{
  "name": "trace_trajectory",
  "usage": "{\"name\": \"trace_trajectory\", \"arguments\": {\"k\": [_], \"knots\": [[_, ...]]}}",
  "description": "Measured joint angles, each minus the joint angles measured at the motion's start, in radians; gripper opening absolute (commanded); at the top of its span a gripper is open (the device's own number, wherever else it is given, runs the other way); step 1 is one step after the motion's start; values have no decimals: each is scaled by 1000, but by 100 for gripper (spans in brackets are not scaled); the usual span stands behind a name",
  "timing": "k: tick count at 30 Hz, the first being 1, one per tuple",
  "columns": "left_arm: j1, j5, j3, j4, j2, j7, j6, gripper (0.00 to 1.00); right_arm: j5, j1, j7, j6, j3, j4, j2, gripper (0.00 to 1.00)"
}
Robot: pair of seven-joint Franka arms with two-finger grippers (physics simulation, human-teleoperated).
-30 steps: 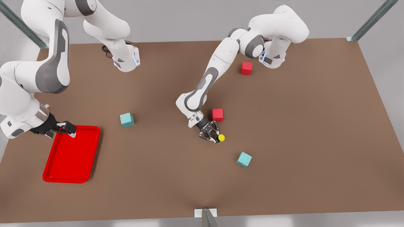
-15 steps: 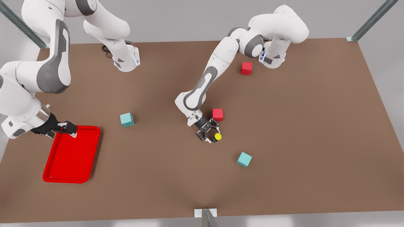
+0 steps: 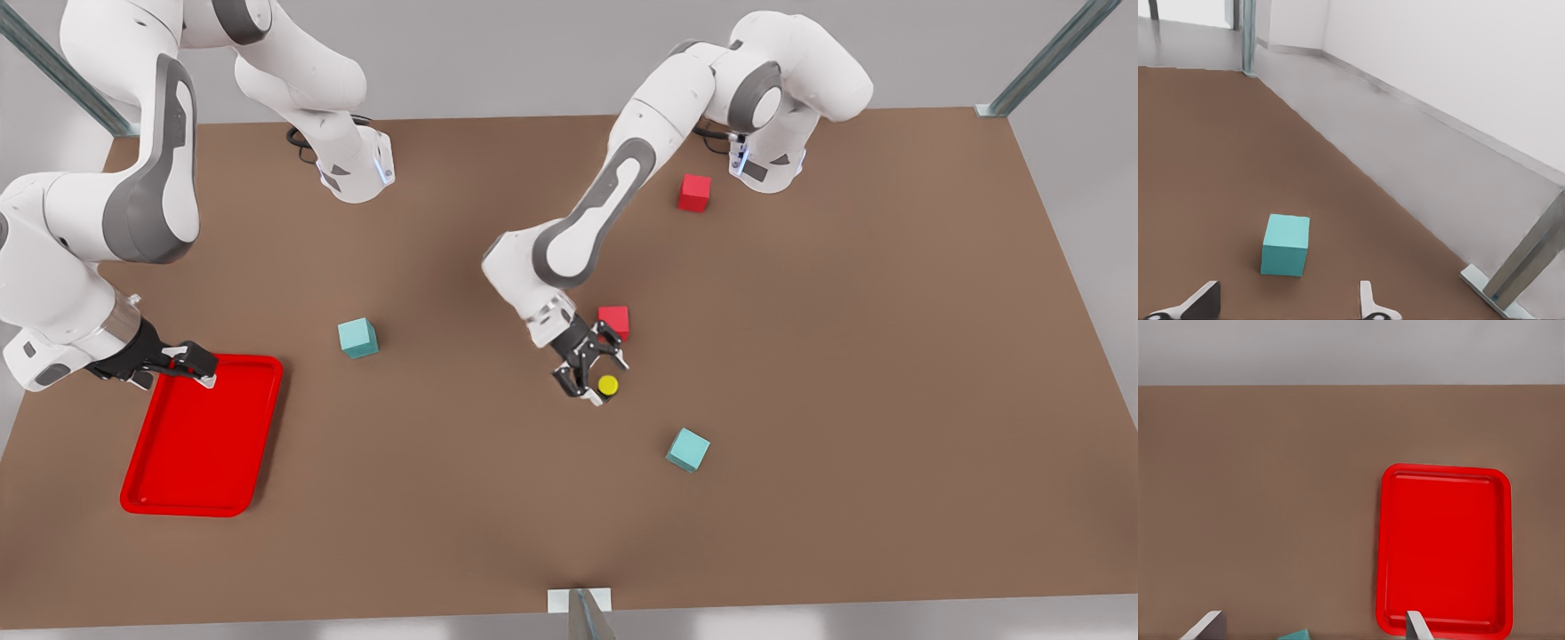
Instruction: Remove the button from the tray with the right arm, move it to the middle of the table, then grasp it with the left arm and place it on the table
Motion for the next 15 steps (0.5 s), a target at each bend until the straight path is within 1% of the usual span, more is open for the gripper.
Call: {"name": "trace_trajectory", "arguments": {"k": [1,3,5,7,9,10,11,12,13,14,15], "knots": [[45,-99,1,0,-96,45,-6,100,0,-2,0,0,0,0,0,100],[152,-318,1,1,-240,171,-45,100,0,-2,0,0,0,0,0,100],[276,-510,1,2,-335,327,-106,100,1,-2,0,0,0,0,0,100],[435,-684,-1,-2,-390,496,-170,100,1,-3,0,0,0,0,-1,100],[634,-841,-1,-4,-441,677,-250,100,2,-3,0,0,0,0,0,100],[697,-896,1,-4,-455,762,-286,100,2,-2,0,0,0,0,0,100],[725,-932,0,-7,-462,844,-317,100,2,-1,0,0,0,0,0,100],[778,-940,-69,-24,-482,920,-338,100,3,0,0,0,0,0,0,100],[885,-902,-236,-207,-599,993,-315,100,2,0,0,0,0,0,-1,100],[961,-866,-332,-378,-706,1061,-279,100,2,0,0,0,0,0,-1,100],[1001,-838,-382,-456,-751,1126,-250,100,2,1,0,0,0,0,-1,100]]}}
